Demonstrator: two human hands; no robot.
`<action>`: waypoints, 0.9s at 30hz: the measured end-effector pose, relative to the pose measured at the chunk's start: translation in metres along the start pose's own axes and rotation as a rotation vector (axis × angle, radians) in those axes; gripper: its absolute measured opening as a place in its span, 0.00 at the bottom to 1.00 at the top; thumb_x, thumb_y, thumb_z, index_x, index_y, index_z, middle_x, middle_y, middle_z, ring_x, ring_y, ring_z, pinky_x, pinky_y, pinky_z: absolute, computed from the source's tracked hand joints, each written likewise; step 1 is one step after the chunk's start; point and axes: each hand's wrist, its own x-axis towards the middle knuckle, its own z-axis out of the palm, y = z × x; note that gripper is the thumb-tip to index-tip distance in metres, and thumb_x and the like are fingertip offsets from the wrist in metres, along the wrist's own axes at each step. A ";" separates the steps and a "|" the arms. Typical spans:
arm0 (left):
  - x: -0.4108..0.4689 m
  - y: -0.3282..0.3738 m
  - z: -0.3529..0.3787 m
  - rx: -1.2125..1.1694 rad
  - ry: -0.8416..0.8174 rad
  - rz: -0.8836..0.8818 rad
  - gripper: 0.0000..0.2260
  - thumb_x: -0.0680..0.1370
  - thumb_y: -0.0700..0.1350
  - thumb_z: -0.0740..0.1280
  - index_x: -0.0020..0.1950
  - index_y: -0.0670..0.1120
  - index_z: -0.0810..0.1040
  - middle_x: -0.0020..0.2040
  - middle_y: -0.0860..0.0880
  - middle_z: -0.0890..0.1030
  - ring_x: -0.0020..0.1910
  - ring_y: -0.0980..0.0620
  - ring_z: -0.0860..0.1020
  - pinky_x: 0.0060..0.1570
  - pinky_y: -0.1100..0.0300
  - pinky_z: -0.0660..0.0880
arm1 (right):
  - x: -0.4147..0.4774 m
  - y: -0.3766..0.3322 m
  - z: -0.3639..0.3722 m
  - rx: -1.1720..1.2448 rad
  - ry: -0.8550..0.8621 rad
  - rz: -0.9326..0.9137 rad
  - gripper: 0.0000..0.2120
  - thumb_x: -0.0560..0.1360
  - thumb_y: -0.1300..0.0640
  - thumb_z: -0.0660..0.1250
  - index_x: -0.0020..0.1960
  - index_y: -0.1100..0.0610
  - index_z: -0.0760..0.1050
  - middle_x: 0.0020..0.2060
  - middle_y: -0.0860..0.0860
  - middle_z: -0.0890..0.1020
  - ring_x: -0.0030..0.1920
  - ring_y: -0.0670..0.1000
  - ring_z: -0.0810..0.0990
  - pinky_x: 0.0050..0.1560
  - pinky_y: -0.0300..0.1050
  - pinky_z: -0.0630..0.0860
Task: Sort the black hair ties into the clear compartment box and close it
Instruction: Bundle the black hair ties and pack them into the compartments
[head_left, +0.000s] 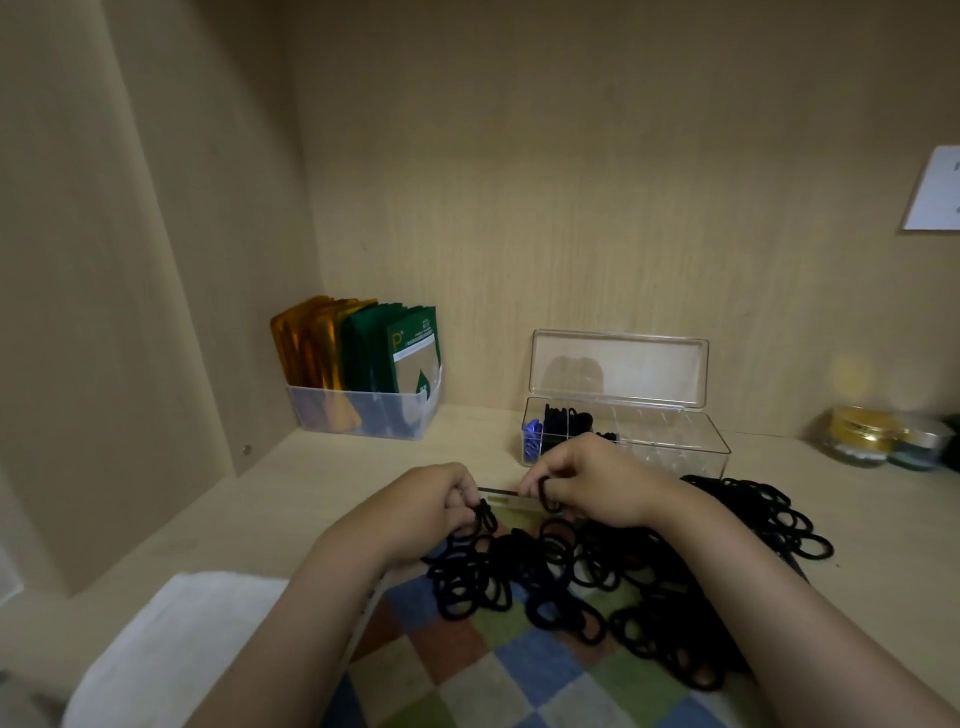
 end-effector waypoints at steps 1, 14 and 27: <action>0.000 0.000 -0.002 -0.022 -0.026 -0.010 0.06 0.78 0.43 0.68 0.52 0.52 0.77 0.43 0.55 0.81 0.41 0.58 0.78 0.43 0.64 0.73 | -0.002 -0.001 -0.002 0.014 -0.037 0.014 0.14 0.77 0.64 0.65 0.48 0.49 0.85 0.33 0.40 0.83 0.29 0.40 0.77 0.36 0.32 0.73; -0.009 0.012 -0.021 -0.002 0.029 -0.035 0.08 0.80 0.42 0.62 0.48 0.53 0.79 0.38 0.52 0.85 0.30 0.56 0.79 0.34 0.60 0.76 | -0.007 0.002 0.002 -0.294 -0.103 0.050 0.08 0.73 0.59 0.72 0.49 0.49 0.86 0.44 0.40 0.85 0.45 0.38 0.81 0.51 0.34 0.77; -0.025 -0.002 -0.012 0.232 0.019 -0.018 0.10 0.74 0.39 0.70 0.48 0.51 0.87 0.40 0.57 0.81 0.39 0.60 0.77 0.44 0.68 0.72 | -0.005 -0.018 0.014 -0.096 -0.167 -0.032 0.12 0.79 0.60 0.66 0.57 0.49 0.83 0.44 0.44 0.84 0.43 0.43 0.81 0.49 0.36 0.77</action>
